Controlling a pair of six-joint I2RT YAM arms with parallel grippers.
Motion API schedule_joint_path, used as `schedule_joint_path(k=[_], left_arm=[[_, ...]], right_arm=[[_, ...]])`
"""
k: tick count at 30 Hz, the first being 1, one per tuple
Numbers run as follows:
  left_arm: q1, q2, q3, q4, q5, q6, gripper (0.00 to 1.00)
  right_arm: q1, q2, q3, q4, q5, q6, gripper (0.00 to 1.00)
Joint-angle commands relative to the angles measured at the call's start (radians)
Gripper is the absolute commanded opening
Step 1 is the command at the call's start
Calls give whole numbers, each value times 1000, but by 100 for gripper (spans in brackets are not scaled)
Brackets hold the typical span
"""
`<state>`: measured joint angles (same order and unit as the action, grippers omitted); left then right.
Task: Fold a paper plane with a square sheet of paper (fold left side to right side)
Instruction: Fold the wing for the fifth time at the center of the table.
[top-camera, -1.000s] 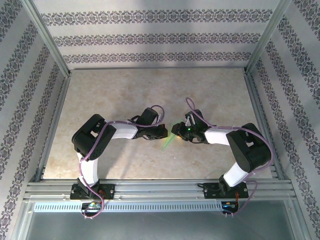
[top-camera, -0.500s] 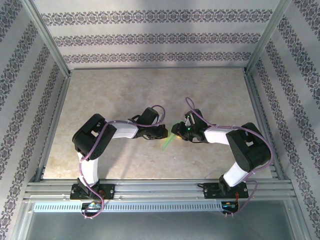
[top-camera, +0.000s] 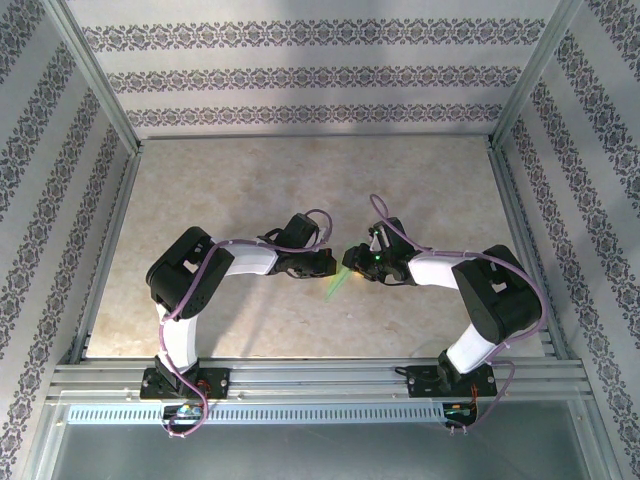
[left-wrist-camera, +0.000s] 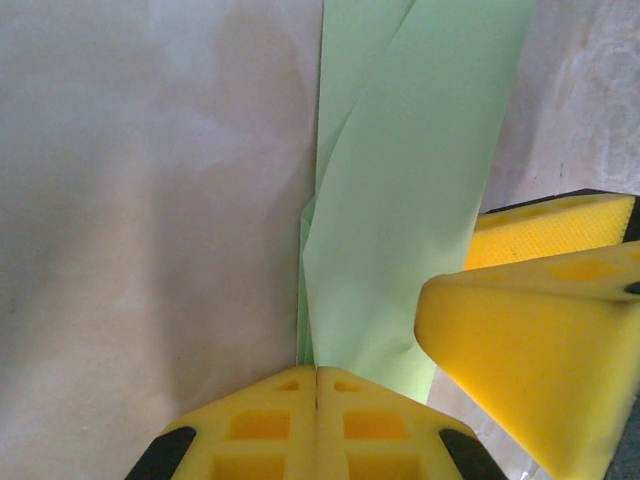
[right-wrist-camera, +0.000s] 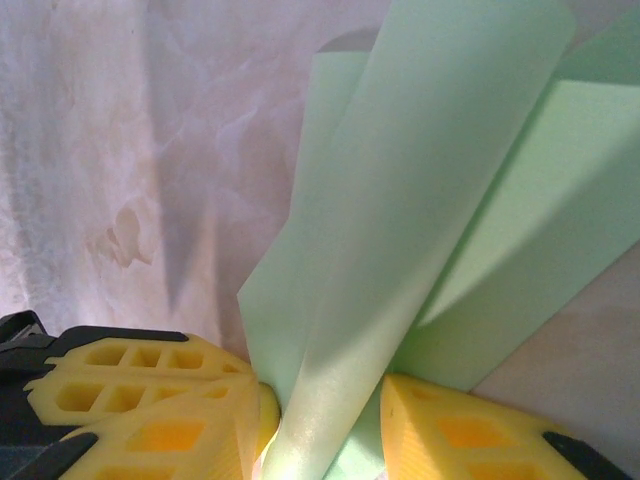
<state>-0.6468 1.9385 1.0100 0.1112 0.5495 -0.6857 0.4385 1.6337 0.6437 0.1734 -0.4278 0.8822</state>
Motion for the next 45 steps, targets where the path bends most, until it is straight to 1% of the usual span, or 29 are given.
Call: schedule_joint_path(k=[1,10,16,21,25,32,45], left_arm=[[-2,-18,-6,-29,0,35,2],[-2,-71,-13,-26,-7,44,2],[-2,-87,-6,-52,-9,58,2],[-2,-77,0,-58,-8,60,3],[-1,-66,-2,-48,-12,53,6],[-1,-21,31,-54,0,62,4],[10,-1,51,-72,26,91,3]], right_arm=[[-10,36,28,-24,0,-74,38],[-19,26,71,-126,14,-178,38],[-38,30,90,-135,-9,-233,38],[-44,41,97,-139,-15,-241,38],[-43,46,90,-134,-17,-238,37],[-42,42,83,-132,-20,-242,37],[-43,51,86,-139,-22,-258,37]])
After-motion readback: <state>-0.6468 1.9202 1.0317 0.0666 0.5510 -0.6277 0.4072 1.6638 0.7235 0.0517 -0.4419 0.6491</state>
